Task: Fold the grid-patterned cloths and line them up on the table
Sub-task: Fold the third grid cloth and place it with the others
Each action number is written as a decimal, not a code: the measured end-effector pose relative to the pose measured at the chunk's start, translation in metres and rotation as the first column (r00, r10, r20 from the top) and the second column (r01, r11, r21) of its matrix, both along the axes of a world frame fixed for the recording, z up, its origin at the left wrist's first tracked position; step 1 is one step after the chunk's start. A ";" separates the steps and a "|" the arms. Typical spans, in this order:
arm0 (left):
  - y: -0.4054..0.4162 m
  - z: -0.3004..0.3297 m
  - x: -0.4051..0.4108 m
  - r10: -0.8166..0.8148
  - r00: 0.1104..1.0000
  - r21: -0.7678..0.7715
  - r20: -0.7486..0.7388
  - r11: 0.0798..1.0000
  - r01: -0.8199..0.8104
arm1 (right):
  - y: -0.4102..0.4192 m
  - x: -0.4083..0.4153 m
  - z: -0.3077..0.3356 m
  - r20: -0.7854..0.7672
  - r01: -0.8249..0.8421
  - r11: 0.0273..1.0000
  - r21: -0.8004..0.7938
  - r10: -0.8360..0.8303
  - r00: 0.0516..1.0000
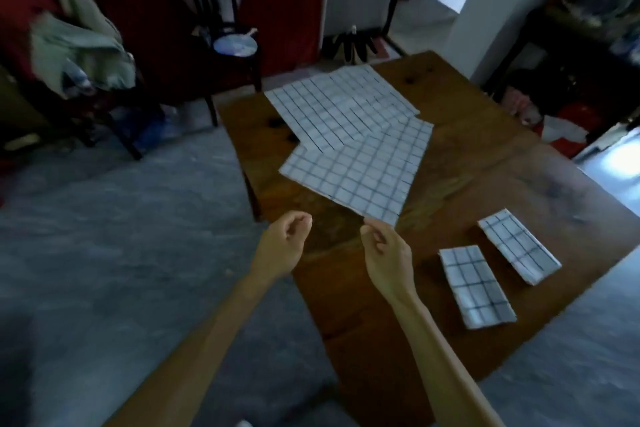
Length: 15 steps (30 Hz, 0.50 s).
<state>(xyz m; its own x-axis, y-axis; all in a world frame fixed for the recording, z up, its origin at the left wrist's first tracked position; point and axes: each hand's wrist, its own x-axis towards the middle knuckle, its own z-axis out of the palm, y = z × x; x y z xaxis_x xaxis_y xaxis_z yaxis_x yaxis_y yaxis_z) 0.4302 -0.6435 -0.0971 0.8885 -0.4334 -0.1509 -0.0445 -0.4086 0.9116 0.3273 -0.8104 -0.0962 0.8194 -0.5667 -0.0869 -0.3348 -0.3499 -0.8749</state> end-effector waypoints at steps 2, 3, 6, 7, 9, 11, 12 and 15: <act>0.034 0.018 0.031 -0.011 0.999 0.011 0.039 1.000 0.011 | 0.037 0.031 0.020 0.030 -0.055 0.997 -0.047 0.056 0.998; 0.049 0.027 0.047 -0.011 0.998 0.020 0.057 1.000 0.010 | 0.051 0.047 0.028 0.045 -0.085 0.993 -0.080 0.089 0.995; 0.078 0.052 0.090 -0.008 0.990 0.049 0.144 0.999 0.001 | 0.079 0.089 0.053 0.083 -0.119 0.982 -0.149 0.132 0.988; 0.083 0.058 0.103 -0.008 0.984 0.047 0.176 0.999 0.000 | 0.083 0.101 0.060 0.090 -0.118 0.977 -0.175 0.135 0.987; 0.089 0.067 0.128 -0.012 0.975 0.043 0.221 0.999 0.002 | 0.088 0.126 0.068 0.095 -0.097 0.975 -0.202 0.118 0.988; 0.089 0.070 0.154 -0.032 0.965 0.055 0.258 0.998 0.019 | 0.088 0.150 0.071 0.097 -0.064 0.975 -0.211 0.086 0.992; 0.087 0.070 0.168 -0.049 0.959 0.065 0.278 0.997 0.032 | 0.086 0.164 0.068 0.095 -0.050 0.977 -0.209 0.071 0.993; 0.076 0.066 0.215 -0.090 0.949 0.076 0.302 0.995 0.070 | 0.076 0.214 0.055 0.108 -0.013 0.980 -0.197 0.035 0.994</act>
<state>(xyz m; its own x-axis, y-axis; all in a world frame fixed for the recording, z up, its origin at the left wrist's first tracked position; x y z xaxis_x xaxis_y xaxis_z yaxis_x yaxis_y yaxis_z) 0.6448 -0.5671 -0.0309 0.8594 -0.5029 0.0920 -0.3507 -0.4491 0.8218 0.5411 -0.7343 -0.0416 0.8312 -0.5439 0.1152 -0.2298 -0.5248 -0.8196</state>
